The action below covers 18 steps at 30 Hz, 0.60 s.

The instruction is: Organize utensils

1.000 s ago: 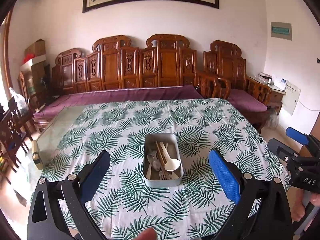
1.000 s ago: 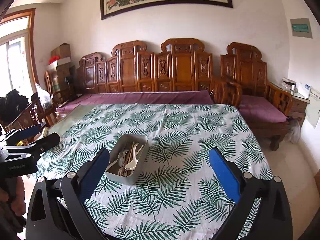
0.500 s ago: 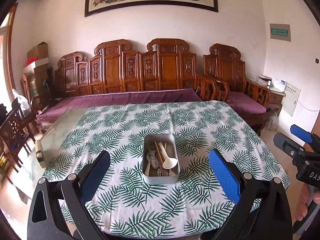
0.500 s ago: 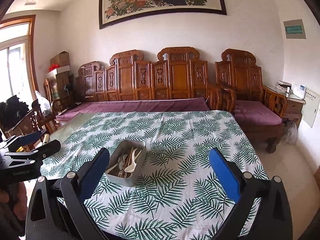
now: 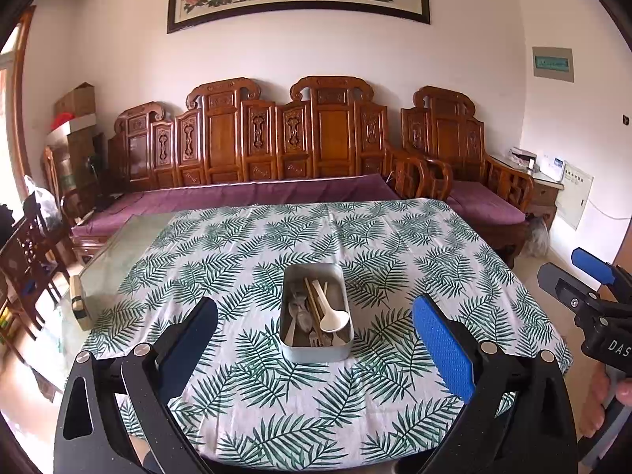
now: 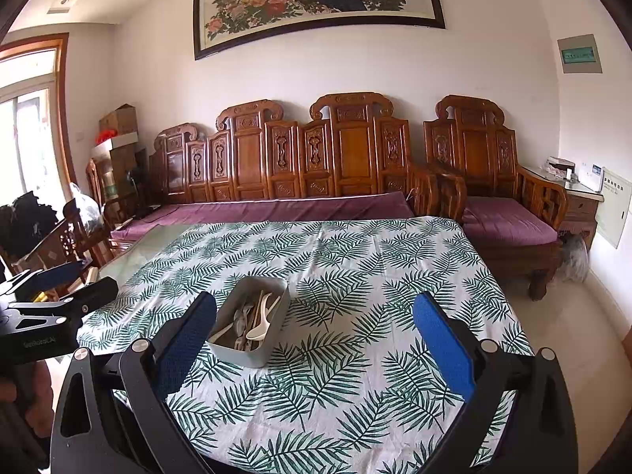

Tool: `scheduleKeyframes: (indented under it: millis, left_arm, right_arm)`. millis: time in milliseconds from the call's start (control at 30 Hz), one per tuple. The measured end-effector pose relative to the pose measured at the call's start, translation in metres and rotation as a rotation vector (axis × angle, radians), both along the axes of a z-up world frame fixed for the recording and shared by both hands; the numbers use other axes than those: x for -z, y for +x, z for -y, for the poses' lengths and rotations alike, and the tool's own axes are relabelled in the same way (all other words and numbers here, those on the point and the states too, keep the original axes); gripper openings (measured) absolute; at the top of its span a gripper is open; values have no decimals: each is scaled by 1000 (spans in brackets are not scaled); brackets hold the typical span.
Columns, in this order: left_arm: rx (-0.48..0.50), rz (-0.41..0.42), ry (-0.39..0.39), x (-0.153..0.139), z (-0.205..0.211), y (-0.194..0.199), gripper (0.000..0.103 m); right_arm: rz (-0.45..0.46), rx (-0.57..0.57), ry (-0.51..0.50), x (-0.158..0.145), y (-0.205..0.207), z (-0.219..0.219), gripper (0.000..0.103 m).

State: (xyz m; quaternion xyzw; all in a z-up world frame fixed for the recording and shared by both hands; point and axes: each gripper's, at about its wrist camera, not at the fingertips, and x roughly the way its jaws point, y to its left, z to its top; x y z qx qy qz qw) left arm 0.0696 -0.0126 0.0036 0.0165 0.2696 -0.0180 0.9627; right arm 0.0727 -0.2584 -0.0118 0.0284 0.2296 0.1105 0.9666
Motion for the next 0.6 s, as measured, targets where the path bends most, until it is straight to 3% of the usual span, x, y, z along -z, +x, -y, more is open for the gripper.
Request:
scheduleKeyframes:
  millis: [600]
  left_arm:
    - [4, 13, -4, -4, 1, -5, 95]
  right_arm:
    - [0, 1, 1, 0, 0, 0, 100]
